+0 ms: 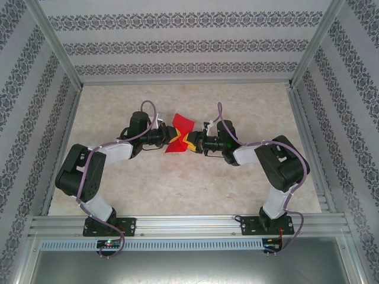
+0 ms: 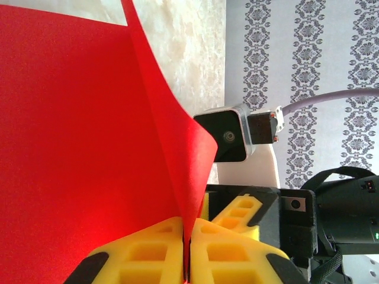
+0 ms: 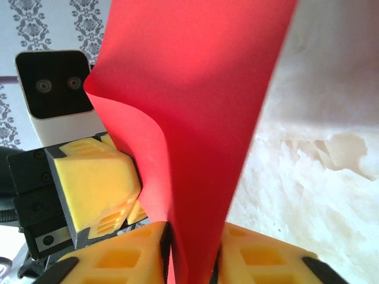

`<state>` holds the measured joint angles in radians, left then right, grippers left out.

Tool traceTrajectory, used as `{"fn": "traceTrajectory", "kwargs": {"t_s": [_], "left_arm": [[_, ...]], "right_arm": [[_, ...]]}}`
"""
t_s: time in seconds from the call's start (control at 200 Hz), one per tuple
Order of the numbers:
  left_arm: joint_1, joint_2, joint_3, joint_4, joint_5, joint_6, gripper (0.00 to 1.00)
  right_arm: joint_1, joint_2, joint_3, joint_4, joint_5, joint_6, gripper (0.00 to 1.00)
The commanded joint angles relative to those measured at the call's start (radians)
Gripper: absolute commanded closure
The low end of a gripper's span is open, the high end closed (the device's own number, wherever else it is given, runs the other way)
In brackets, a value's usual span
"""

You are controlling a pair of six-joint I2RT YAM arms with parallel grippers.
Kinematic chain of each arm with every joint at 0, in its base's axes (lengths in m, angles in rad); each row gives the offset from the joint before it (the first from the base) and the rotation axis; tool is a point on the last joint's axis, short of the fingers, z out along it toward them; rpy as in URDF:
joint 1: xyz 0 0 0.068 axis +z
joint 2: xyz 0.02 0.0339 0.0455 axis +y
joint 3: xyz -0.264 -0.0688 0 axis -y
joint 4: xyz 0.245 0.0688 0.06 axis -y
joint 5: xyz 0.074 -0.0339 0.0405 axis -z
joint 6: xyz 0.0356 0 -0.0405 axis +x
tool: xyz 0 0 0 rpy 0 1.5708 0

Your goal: Fold a paper plane with a square sheet of paper (pick it up from the middle)

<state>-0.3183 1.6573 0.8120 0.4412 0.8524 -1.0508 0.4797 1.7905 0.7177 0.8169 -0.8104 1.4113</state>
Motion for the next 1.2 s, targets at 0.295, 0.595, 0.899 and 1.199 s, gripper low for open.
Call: {"fn": "traceTrajectory", "kwargs": {"t_s": [0.295,0.595,0.899,1.199], "left_arm": [[0.009,0.007,-0.002,-0.021,-0.011,0.046,0.82],[0.010,-0.028,0.037,-0.113,0.002,0.094,0.58],[0.017,-0.112,0.112,-0.356,0.004,0.230,0.28],[0.021,-0.197,0.088,-0.487,0.040,0.295,0.20]], "right_arm": [[-0.030,-0.060,-0.020,-0.049,-0.005,-0.056,0.92],[-0.053,-0.168,0.070,-0.558,0.054,-0.381,0.98],[-0.025,-0.230,0.378,-1.477,0.559,-0.949,1.00],[0.125,-0.081,0.667,-1.935,1.089,-1.047,0.99]]}}
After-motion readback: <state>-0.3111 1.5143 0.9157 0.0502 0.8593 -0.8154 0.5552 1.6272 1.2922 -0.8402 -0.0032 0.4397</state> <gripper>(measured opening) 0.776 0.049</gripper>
